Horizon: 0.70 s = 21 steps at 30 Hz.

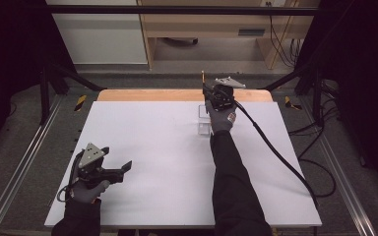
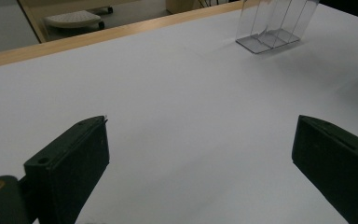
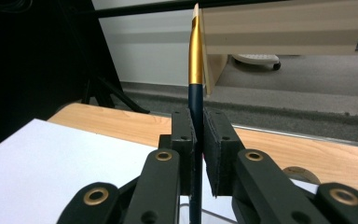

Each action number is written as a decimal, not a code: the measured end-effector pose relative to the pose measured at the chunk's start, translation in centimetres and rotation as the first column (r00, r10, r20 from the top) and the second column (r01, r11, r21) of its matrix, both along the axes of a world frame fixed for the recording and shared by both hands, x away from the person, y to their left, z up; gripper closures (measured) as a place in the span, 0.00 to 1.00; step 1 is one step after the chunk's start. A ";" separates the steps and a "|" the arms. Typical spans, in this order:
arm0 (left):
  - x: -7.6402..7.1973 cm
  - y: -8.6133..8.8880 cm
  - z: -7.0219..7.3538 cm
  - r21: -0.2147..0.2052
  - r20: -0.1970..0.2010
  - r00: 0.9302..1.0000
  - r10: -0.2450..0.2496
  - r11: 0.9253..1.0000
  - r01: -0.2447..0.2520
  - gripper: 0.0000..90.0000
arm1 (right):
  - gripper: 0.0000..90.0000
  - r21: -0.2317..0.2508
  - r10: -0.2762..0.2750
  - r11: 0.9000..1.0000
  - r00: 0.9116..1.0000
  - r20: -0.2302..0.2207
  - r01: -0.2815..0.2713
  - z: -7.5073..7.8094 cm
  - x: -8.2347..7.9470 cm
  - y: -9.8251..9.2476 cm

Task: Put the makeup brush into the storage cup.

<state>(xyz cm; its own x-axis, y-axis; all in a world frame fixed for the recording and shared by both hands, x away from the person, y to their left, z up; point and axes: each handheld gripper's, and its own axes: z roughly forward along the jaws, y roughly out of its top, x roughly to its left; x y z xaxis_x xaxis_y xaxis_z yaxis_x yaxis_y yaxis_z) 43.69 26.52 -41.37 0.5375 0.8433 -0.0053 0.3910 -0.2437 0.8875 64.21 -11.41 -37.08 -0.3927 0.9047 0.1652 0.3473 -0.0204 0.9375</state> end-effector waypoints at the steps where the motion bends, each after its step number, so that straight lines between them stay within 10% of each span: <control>1: 0.0 0.0 0.0 -0.001 0.000 1.000 0.001 1.000 -0.001 0.04 | 0.93 -0.002 0.000 1.000 1.000 0.001 0.000 -0.1 0.0 0.0; 21: 0.0 -0.1 0.0 0.004 -0.001 1.000 -0.001 1.000 0.001 0.04 | 0.93 -0.018 0.004 1.000 1.000 -0.018 -0.005 -2.3 -0.4 0.6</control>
<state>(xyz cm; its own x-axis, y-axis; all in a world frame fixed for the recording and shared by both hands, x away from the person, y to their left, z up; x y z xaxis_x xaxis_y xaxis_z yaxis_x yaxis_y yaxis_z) 43.67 26.45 -41.42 0.5384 0.8427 -0.0025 0.3912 -0.2473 0.8864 63.84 -10.78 -39.36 -0.3938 0.9059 0.1557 0.3642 -0.0017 0.9313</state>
